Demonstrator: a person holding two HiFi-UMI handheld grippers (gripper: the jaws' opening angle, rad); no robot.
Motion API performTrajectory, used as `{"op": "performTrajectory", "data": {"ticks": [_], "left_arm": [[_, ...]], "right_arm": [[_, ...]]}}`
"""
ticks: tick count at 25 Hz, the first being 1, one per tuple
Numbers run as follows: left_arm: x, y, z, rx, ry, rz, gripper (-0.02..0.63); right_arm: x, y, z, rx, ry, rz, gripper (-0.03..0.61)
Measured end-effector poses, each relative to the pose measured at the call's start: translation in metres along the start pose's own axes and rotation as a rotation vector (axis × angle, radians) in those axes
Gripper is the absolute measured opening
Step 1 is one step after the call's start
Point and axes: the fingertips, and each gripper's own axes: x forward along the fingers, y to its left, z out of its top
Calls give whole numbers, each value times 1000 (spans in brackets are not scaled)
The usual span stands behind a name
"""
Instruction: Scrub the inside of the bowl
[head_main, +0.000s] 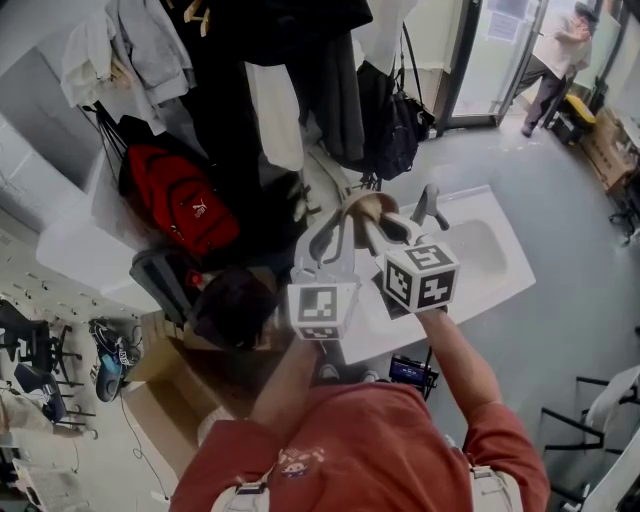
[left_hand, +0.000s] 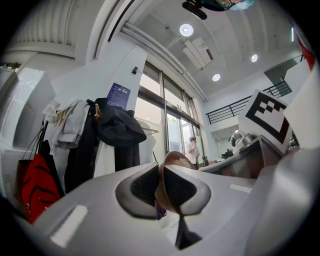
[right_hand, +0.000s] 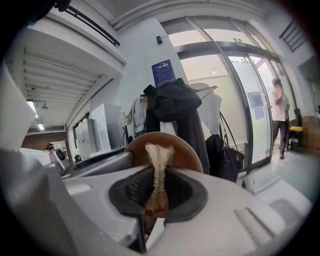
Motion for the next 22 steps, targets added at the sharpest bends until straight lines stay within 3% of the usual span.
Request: {"op": "performTrajectory", "data": {"ticks": [14,22], "left_arm": [[-1,24,-24,13,72,102,23],[-3,34,-85,-17,226,128,23]], "right_arm": [[-8,20,4,0,-41,67,49],[-19,21,20,3,-94,64,49]]}}
